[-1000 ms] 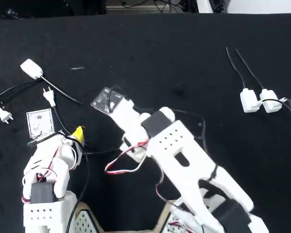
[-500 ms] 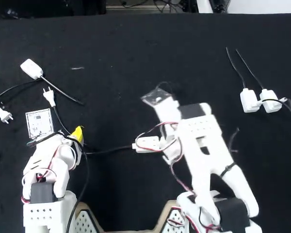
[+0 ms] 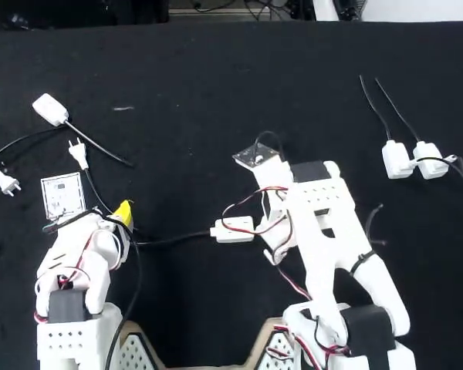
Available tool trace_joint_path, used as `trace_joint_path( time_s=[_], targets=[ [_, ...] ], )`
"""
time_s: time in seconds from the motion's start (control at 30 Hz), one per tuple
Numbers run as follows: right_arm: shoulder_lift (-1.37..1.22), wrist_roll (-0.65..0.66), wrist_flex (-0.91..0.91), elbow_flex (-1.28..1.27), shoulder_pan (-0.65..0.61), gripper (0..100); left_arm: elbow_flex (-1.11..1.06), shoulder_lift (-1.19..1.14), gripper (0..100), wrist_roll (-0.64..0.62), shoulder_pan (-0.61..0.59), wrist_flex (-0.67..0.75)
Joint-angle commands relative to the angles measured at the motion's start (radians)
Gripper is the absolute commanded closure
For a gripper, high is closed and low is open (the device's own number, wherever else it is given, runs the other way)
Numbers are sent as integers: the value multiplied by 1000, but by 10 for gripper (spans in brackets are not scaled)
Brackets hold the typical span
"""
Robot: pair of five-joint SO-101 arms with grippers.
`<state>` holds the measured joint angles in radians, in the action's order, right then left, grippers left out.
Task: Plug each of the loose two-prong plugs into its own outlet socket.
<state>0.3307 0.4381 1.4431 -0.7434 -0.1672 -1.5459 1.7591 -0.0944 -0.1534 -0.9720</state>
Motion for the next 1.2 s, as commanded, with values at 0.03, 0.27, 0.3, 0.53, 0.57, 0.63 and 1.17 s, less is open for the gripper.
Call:
trace_joint_path(
  time_s=[0.03, 0.27, 0.3, 0.53, 0.57, 0.63, 1.17],
  targets=[
    [7, 52, -32, 18, 18, 988, 5, 11, 805, 6, -7, 17],
    [-2, 60, -147, 53, 18, 988, 5, 11, 805, 6, -12, 17],
    [-2, 60, -152, 58, 18, 988, 5, 11, 805, 6, -12, 17],
    [1, 137, -54, 82, 17, 983, 5, 11, 805, 6, -12, 17],
    [4, 158, -15, 102, 17, 983, 5, 11, 805, 6, -12, 17],
    [5, 244, 84, 156, 21, 982, 5, 11, 805, 6, -12, 17],
    [-22, 968, -199, 15, 186, 868, 5, 11, 805, 8, -12, 17]
  ],
)
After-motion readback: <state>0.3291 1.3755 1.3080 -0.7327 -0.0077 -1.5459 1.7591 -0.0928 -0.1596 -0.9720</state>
